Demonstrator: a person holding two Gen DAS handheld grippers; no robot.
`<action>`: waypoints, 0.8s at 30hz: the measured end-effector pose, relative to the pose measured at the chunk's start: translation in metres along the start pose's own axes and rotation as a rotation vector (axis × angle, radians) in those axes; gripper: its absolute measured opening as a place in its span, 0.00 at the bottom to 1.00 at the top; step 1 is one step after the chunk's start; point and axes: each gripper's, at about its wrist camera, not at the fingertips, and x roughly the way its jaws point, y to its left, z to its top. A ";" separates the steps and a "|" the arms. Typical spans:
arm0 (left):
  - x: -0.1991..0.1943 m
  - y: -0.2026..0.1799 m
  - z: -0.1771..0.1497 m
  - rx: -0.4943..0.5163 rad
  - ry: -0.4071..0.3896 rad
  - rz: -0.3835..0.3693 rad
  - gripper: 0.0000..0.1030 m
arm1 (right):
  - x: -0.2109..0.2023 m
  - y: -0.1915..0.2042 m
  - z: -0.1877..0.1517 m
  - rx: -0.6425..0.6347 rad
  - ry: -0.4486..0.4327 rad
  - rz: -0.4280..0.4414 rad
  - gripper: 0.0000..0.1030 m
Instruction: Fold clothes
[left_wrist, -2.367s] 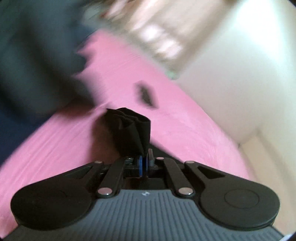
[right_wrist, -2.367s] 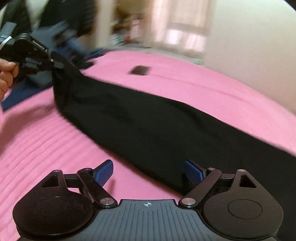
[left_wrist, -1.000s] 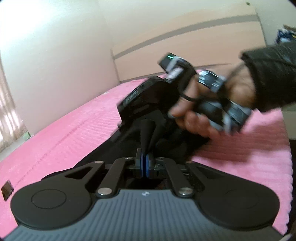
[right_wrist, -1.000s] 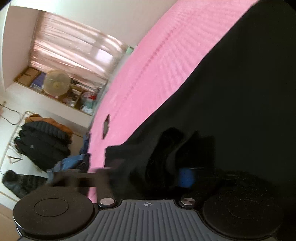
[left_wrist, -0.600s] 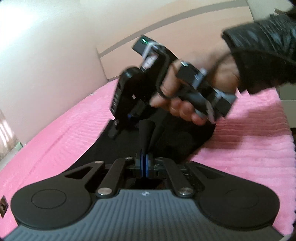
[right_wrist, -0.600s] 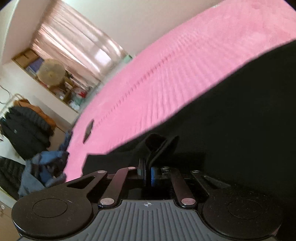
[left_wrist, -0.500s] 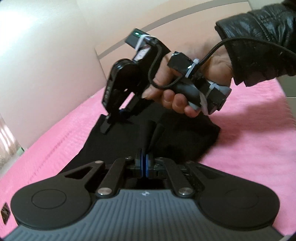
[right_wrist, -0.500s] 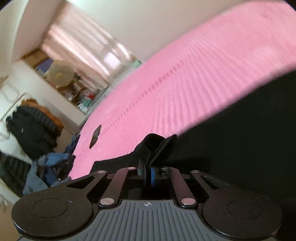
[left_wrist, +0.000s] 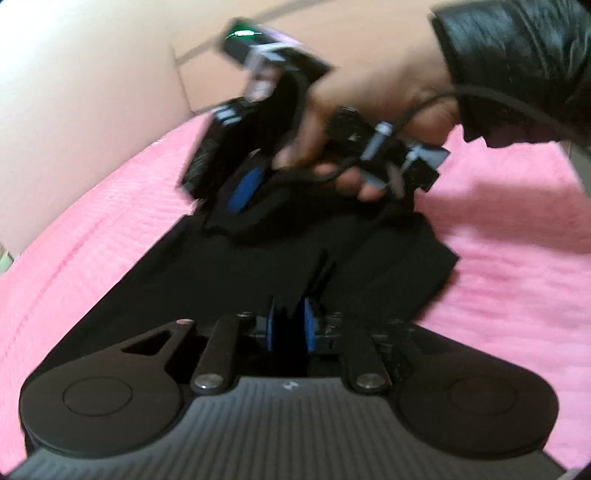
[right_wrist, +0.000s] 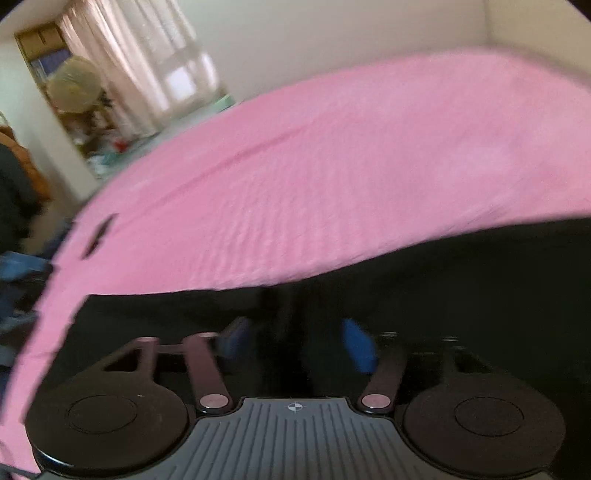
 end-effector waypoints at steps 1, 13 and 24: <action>-0.015 0.007 -0.006 -0.033 -0.017 0.016 0.14 | -0.014 0.006 -0.004 -0.019 -0.024 0.000 0.61; -0.109 0.158 -0.106 -0.377 0.143 0.309 0.21 | -0.034 0.063 -0.092 -0.175 0.077 -0.031 0.61; -0.138 0.191 -0.141 -0.239 0.122 0.260 0.38 | 0.004 0.263 -0.189 -0.927 0.017 0.081 0.71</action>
